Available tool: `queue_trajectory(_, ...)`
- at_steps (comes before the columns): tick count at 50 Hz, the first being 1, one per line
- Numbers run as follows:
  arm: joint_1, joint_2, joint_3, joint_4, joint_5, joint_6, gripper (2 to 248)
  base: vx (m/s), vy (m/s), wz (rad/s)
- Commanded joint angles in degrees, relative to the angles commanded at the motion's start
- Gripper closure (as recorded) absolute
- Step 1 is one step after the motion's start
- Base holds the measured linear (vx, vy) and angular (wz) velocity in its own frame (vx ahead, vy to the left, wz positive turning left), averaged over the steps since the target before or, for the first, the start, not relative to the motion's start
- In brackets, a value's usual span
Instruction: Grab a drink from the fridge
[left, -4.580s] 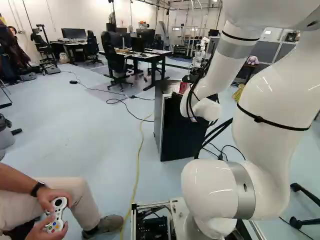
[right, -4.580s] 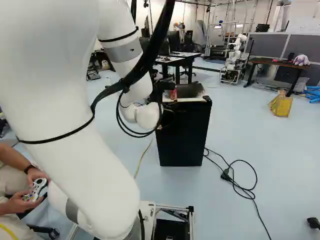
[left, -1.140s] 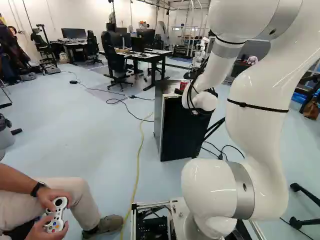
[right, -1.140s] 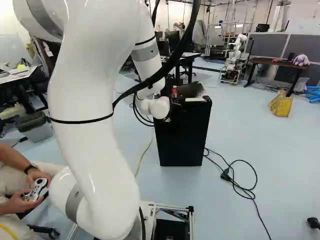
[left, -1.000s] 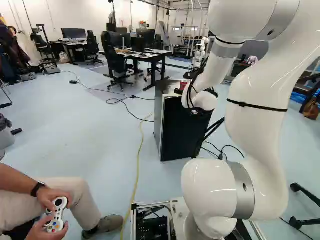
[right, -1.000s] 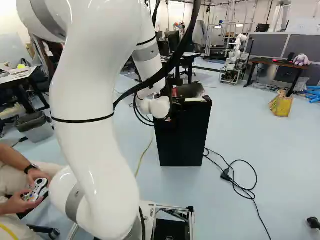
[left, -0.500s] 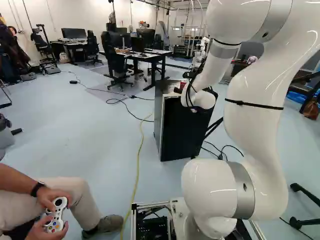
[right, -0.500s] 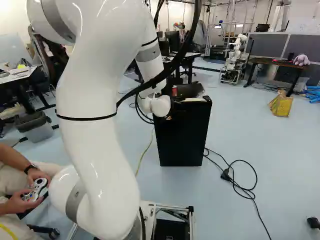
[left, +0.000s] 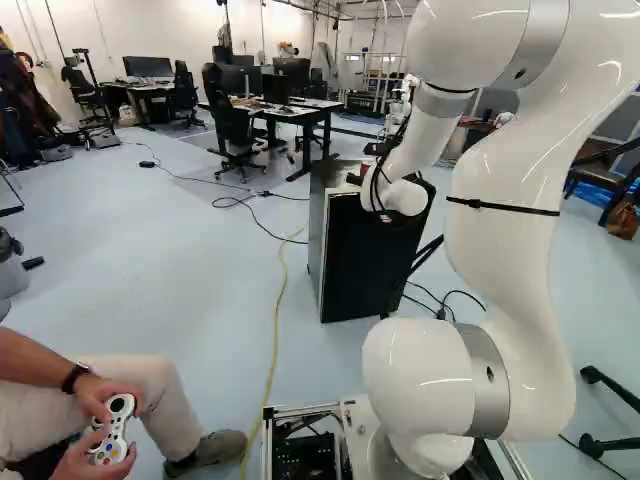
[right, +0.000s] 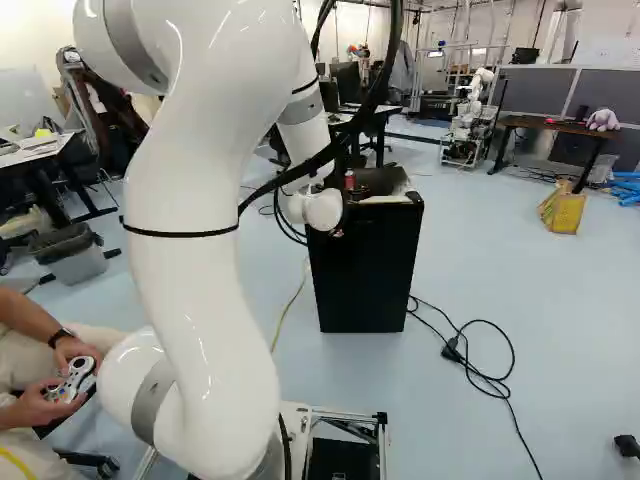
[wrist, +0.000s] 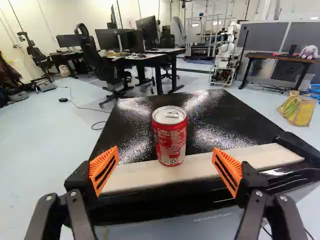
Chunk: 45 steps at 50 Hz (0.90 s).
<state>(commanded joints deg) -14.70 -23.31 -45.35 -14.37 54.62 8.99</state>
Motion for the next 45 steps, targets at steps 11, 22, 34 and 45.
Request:
queue_trajectory(11, 0.16, -0.97, -1.23, 0.00, 0.00, 0.00, 3, 0.000, 0.000, 0.000)
queue_trajectory(22, 0.22, -1.91, -2.44, 0.00, 0.00, 0.00, 3, 0.000, 0.000, 0.000)
queue_trajectory(34, 0.12, -2.86, -3.66, 0.00, 0.00, 0.00, 3, 0.000, 0.000, 0.000)
queue_trajectory(45, 0.02, -3.72, -4.77, 0.00, 0.00, 0.00, 3, 0.000, 0.000, 0.000)
